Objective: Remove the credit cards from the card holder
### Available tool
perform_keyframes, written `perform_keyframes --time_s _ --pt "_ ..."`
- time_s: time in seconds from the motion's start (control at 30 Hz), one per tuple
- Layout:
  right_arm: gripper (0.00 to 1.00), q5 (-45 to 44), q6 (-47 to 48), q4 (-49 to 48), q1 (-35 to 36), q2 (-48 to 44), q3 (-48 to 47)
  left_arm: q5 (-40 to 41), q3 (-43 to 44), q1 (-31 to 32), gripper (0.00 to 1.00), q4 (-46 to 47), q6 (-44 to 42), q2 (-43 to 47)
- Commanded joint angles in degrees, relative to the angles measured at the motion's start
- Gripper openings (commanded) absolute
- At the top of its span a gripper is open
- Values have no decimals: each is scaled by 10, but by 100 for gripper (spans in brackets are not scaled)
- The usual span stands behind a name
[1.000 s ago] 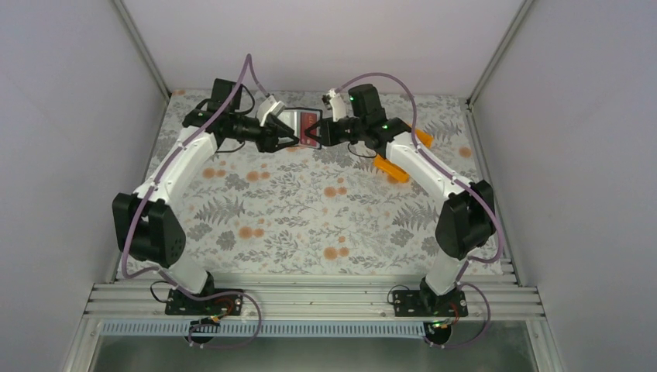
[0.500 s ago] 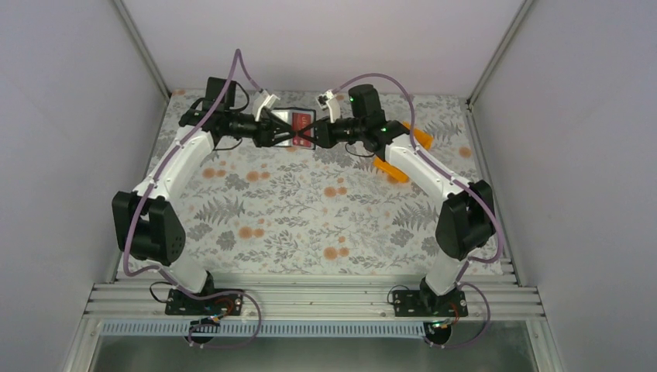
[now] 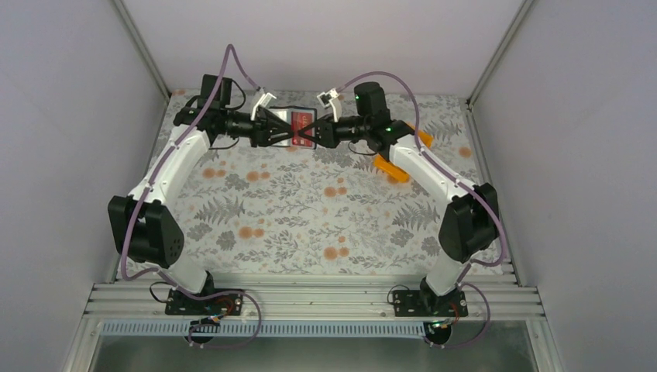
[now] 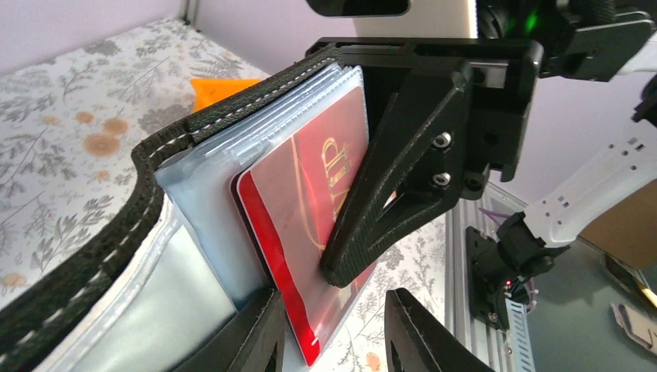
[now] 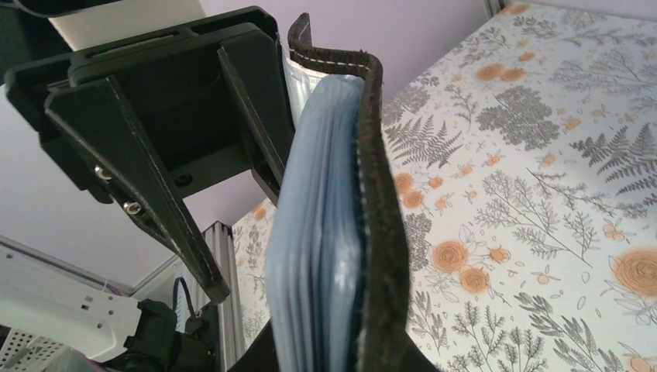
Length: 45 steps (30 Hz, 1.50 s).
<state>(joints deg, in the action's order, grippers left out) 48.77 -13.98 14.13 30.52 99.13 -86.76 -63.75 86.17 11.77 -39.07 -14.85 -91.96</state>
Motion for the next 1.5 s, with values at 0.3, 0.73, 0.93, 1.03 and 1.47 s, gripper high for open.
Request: perform_keyframes --time_s 0.3,0.73,0.93,1.03,1.47 --pt "6 85 18 -82 30 -18 -18 -175 77 56 38 -46 -27 4" --pt "7 149 70 -95 55 -34 -7 -82 52 77 33 -9 3 -5" --pt "9 158 88 -89 64 -29 -15 -90 58 80 4 -4 4 -7" --pt "9 144 89 -84 64 -24 -20 -85 51 80 2 -6 0 0" --pt "17 127 72 -97 38 -5 86 10 -108 7 3 98 46 6"
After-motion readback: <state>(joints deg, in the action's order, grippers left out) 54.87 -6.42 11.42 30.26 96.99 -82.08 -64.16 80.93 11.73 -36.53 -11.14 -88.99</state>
